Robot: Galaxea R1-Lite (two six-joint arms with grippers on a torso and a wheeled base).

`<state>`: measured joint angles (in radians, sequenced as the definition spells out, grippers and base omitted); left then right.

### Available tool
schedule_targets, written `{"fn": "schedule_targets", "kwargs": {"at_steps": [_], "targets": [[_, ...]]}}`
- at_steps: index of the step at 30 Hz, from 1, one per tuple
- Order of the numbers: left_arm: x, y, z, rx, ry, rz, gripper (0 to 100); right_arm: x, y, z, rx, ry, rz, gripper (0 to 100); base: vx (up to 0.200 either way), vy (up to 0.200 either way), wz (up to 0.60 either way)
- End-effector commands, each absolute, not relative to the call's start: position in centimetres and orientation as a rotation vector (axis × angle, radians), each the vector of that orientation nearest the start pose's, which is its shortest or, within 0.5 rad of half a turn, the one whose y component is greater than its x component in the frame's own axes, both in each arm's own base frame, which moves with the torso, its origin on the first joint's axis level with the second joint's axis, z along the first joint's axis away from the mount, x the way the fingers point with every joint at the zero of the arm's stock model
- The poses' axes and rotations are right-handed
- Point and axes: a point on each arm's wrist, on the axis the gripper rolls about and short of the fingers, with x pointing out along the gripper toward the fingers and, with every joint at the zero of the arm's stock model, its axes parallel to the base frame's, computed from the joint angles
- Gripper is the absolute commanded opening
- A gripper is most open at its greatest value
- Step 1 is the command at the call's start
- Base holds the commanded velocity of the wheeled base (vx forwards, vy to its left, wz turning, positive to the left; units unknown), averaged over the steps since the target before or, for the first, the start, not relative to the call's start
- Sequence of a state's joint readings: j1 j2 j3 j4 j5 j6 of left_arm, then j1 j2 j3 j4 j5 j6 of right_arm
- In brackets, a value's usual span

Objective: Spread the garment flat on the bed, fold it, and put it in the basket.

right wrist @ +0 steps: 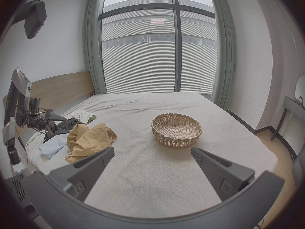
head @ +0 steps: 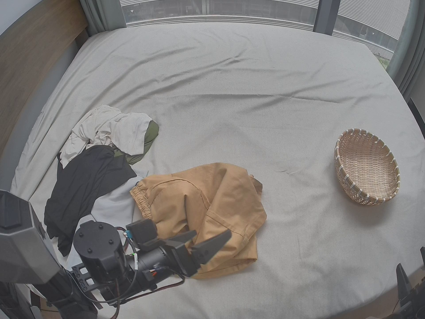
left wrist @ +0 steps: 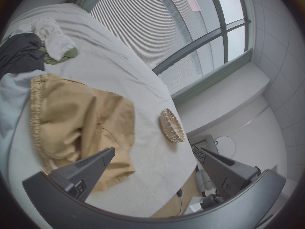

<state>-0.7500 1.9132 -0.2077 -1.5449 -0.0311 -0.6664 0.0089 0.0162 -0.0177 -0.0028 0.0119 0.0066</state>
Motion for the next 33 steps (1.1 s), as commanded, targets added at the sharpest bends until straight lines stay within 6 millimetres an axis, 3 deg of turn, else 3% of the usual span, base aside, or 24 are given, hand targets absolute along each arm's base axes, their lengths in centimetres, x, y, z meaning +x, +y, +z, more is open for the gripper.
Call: {"fn": "schedule_targets", "kwargs": {"at_steps": [1,5,16,25,33], "targets": [[19.8,-13.4,7.8,-0.582,0.402,-0.536,100,-2.3,0.0,7.6,0.006,-0.003,0.021,100,0.000,0.000,0.00],[20.7,-11.0,7.3,-0.596,0.402,-0.433,100,-2.3,0.0,7.6,0.006,-0.003,0.021,100,0.000,0.000,0.00],[23.2,-7.7,6.1,-0.631,0.405,-0.312,100,-2.3,0.0,7.6,0.005,-0.003,0.020,100,0.000,0.000,0.00],[26.2,-8.3,4.0,-0.635,0.430,-0.302,100,-2.3,0.0,7.6,0.005,-0.003,0.020,100,0.000,0.000,0.00],[28.4,-9.2,3.4,-0.658,0.403,-0.316,100,-2.3,0.0,7.6,0.006,-0.003,0.021,100,0.000,0.000,0.00]]}}
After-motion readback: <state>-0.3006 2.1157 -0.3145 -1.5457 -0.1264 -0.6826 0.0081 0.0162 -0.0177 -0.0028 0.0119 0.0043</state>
